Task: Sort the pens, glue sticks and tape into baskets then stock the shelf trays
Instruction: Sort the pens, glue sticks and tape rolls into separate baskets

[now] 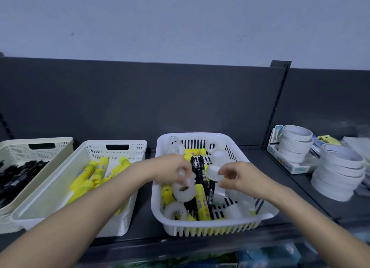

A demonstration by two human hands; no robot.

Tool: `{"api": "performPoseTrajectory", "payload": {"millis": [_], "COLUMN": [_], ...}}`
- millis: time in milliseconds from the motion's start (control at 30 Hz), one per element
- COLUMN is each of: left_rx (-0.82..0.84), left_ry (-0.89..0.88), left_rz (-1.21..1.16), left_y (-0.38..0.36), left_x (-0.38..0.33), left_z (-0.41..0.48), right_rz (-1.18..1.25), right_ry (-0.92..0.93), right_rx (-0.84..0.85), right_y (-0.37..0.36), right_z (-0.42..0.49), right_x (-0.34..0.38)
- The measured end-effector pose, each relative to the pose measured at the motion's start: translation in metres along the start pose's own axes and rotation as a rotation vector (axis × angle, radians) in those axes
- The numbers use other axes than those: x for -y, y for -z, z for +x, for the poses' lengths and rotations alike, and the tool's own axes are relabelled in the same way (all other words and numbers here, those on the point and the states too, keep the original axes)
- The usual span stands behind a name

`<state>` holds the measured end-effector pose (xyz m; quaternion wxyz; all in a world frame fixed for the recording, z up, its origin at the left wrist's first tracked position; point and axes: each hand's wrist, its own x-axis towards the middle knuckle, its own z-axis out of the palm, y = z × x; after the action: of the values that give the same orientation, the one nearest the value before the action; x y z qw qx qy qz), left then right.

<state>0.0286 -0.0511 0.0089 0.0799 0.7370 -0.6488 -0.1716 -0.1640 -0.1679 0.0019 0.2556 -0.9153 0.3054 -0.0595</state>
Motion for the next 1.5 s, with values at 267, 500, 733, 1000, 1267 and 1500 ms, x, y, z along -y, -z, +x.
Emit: {"api": "performPoseTrajectory", "payload": {"millis": [267,500,733,1000,1267,1500], "left_rx": [-0.202,-0.162,0.179,0.117,-0.079,-0.164], "left_ry": [0.102,-0.053,-0.236,-0.128,0.026,0.057], "left_rz": [0.196,0.199,0.302,0.304,0.058,0.008], "left_y": [0.007,-0.001,-0.031,-0.016,-0.004,0.001], "left_x": [-0.006,-0.014,-0.029,-0.012,0.009,0.028], "left_z": [0.022,0.006,0.004,0.008,-0.007,-0.024], "right_rz": [-0.336,-0.222,-0.073,-0.246,-0.476,-0.432], "right_ry": [0.011,0.076,0.020,0.191,0.115,0.047], "right_rx": [0.411,0.424,-0.081,0.042,0.644,0.749], "right_y": [0.015,0.018,0.027,0.015,-0.007,-0.001], "right_z": [-0.032,-0.019,0.006,-0.014,-0.014,-0.008], "right_x": [0.020,0.011,-0.011,-0.007,0.024,0.035]}}
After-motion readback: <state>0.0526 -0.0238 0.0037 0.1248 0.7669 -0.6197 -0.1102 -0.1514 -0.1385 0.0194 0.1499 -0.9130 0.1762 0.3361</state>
